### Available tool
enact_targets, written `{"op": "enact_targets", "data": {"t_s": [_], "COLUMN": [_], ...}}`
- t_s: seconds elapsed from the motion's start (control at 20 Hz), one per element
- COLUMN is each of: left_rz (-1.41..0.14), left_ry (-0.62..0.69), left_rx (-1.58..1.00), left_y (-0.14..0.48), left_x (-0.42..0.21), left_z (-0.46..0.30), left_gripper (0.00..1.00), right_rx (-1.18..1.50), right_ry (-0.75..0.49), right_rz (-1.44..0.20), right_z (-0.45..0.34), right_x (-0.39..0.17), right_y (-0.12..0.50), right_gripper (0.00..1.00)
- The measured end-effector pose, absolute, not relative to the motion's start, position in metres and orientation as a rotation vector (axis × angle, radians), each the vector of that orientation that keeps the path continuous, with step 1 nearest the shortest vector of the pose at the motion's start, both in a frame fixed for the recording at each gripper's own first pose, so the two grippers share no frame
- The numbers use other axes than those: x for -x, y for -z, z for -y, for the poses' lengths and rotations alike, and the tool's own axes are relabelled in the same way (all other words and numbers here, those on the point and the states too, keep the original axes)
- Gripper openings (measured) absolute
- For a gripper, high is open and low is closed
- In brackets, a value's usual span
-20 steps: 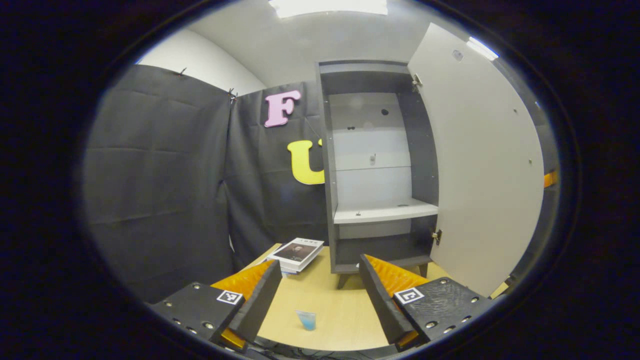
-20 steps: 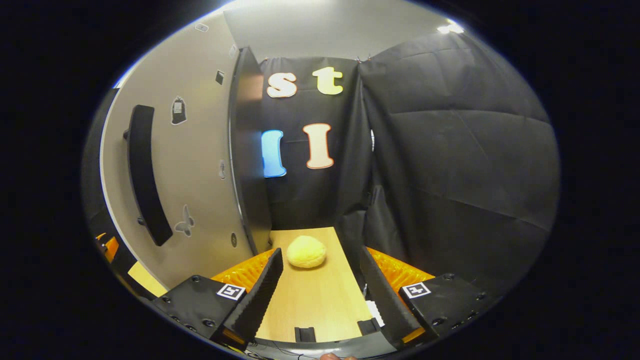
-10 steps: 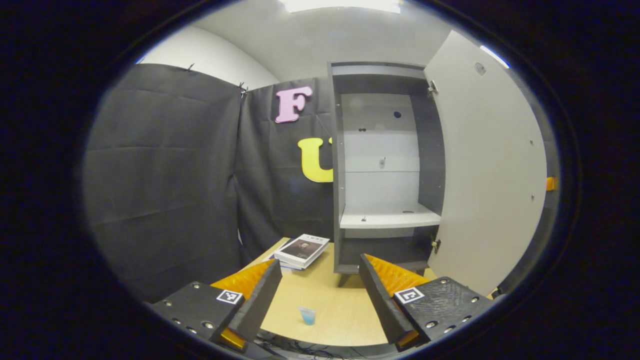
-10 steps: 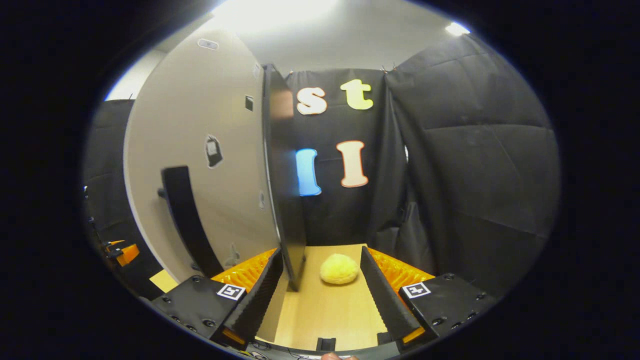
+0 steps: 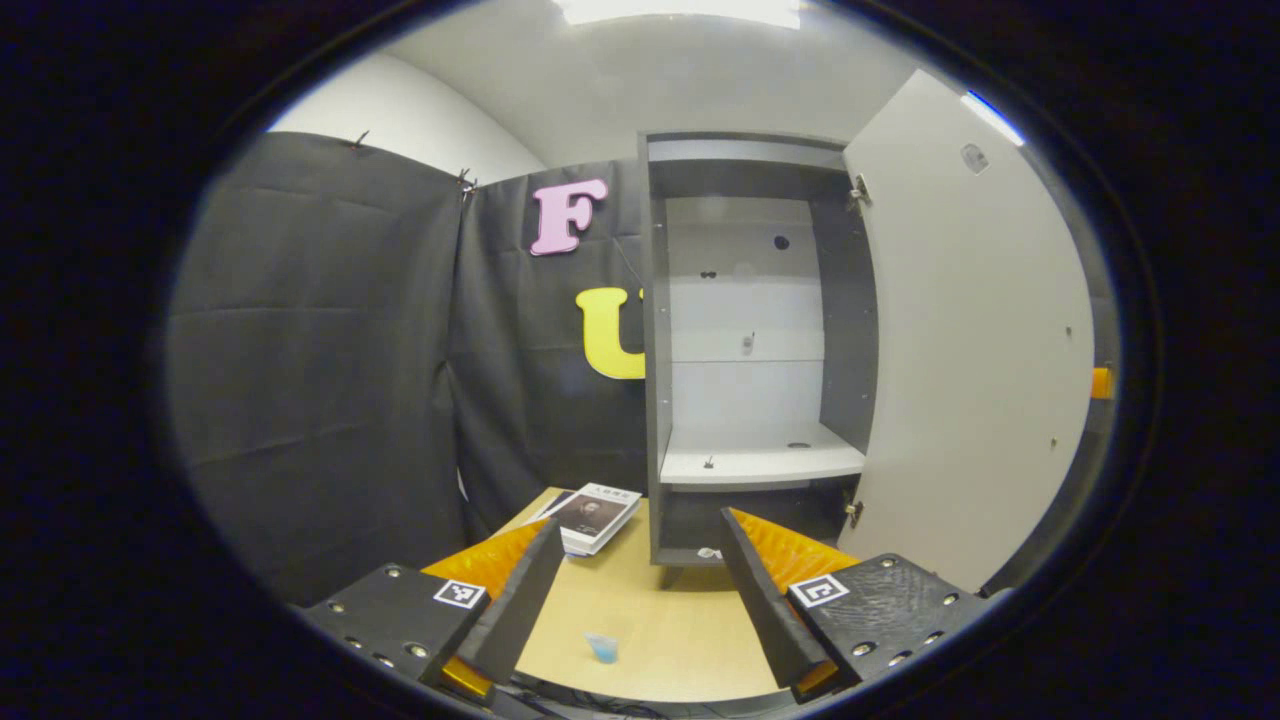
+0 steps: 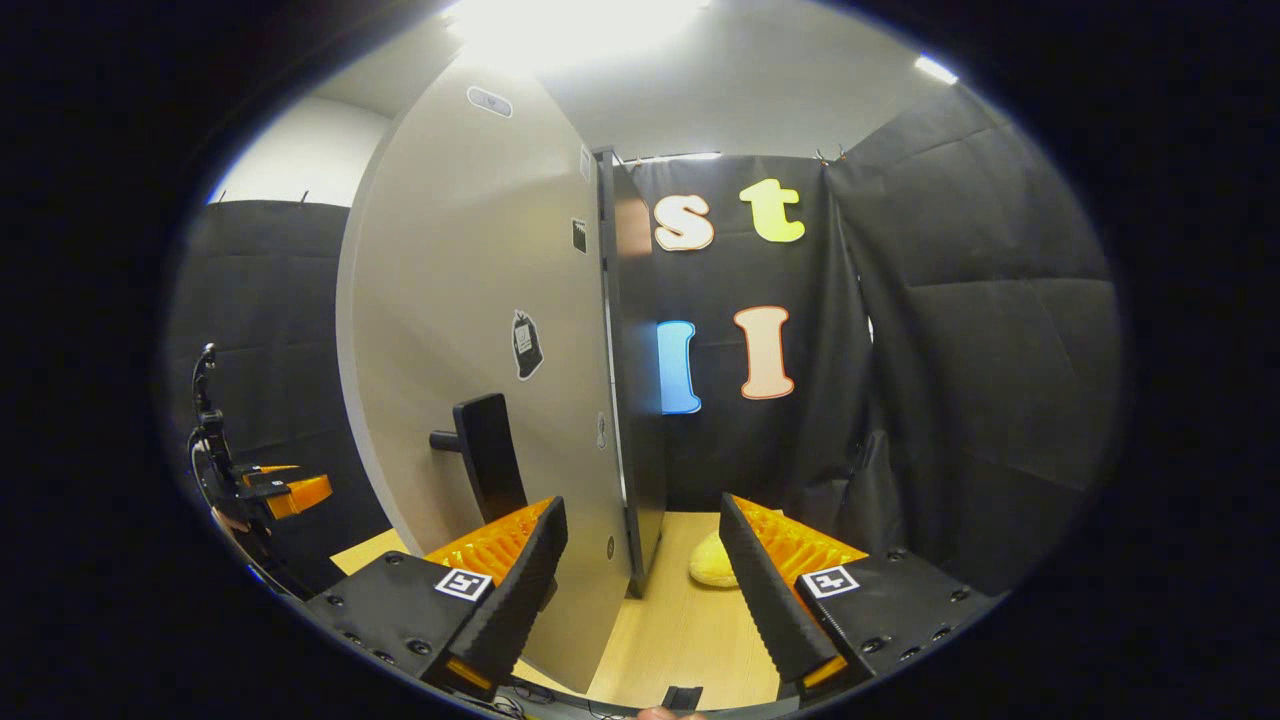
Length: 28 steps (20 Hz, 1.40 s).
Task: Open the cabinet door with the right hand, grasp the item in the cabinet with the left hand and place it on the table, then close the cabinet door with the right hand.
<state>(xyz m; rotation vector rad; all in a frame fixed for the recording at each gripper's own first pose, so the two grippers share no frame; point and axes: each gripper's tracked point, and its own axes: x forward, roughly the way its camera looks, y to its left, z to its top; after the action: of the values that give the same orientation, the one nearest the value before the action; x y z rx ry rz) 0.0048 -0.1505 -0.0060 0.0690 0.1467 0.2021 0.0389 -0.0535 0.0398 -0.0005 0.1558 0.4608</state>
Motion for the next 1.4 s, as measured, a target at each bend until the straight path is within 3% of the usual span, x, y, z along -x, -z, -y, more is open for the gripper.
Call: {"op": "enact_targets", "data": {"t_s": [0.1,0.15,0.2,0.25,0.3,0.35,0.5,0.8,0.95,1.4], "left_rz": [-0.144,-0.139,-0.137,-0.138,-0.136,-0.135,-0.134,-0.143,-0.151,-0.136], "left_ry": [-0.199,-0.205,-0.2,-0.193,-0.192,-0.193,-0.19,-0.178,-0.172,-0.114], "left_rx": [-0.051,-0.052,-0.058,-0.068,-0.078,-0.084,-0.08,-0.11,-0.118,-0.111], "left_y": [0.01,0.008,0.007,0.007,0.006,0.005,0.003,0.002,0.005,0.006], "left_x": [-0.011,-0.013,-0.015,-0.017,-0.018,-0.02,-0.027,-0.043,-0.05,-0.077], "left_z": [0.141,0.133,0.128,0.122,0.114,0.105,0.078,0.016,-0.011,-0.074], "left_gripper": [0.93,0.93,0.92,0.92,0.93,0.93,0.93,0.93,0.93,0.93], "right_rx": [0.014,0.028,0.035,0.035,0.026,0.009,-0.034,-0.07,-0.066,-0.091], "right_ry": [-0.455,-0.447,-0.439,-0.435,-0.436,-0.442,-0.465,-0.521,-0.539,-0.603], "right_rz": [-0.152,-0.151,-0.146,-0.147,-0.147,-0.148,-0.176,-0.215,-0.21,-0.206], "right_z": [0.049,0.048,0.045,0.039,0.032,0.024,-0.005,-0.074,-0.109,-0.225], "right_x": [-0.035,-0.034,-0.031,-0.029,-0.027,-0.026,-0.02,-0.011,-0.013,-0.038], "right_y": [-0.041,-0.041,-0.042,-0.041,-0.04,-0.04,-0.037,-0.033,-0.033,-0.02], "right_gripper": [0.92,0.96,0.92,0.96,0.92,0.96,0.96,0.92,0.98,0.98]}}
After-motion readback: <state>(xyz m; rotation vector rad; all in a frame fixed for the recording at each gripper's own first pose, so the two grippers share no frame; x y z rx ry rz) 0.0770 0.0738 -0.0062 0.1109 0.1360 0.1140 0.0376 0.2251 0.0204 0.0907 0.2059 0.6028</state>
